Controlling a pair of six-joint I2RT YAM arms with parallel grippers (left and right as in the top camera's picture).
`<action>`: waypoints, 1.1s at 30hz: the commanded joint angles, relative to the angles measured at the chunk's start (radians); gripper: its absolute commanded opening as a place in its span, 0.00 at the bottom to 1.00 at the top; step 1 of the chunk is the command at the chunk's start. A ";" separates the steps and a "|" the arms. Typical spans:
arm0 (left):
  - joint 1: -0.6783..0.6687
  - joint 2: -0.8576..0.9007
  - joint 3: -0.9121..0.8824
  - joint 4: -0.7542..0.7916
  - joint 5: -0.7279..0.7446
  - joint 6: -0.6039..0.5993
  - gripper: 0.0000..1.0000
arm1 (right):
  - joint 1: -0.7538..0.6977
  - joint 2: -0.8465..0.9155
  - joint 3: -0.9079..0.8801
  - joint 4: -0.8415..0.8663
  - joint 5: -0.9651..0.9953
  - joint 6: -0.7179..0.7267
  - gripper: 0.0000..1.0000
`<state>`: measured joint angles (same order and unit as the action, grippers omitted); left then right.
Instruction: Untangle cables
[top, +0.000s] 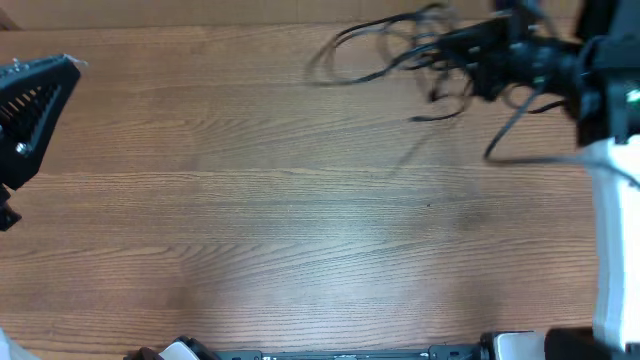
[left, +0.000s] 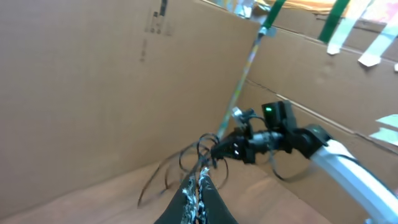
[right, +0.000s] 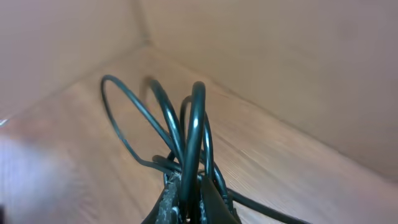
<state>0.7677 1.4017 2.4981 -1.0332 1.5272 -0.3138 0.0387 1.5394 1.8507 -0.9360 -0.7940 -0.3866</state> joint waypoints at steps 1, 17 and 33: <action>-0.006 -0.009 0.000 -0.002 -0.175 0.077 0.04 | 0.111 -0.115 0.008 0.030 0.153 0.025 0.04; -0.450 0.154 0.000 0.535 -1.640 0.174 0.78 | 0.216 -0.152 0.008 0.014 0.281 0.024 0.04; -1.006 0.366 -0.022 0.019 -1.769 0.337 0.75 | 0.216 -0.152 0.008 -0.039 0.303 0.072 0.19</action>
<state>-0.1162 1.7763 2.4645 -0.9668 -0.2661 -0.0055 0.2531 1.3945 1.8511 -0.9699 -0.5152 -0.3309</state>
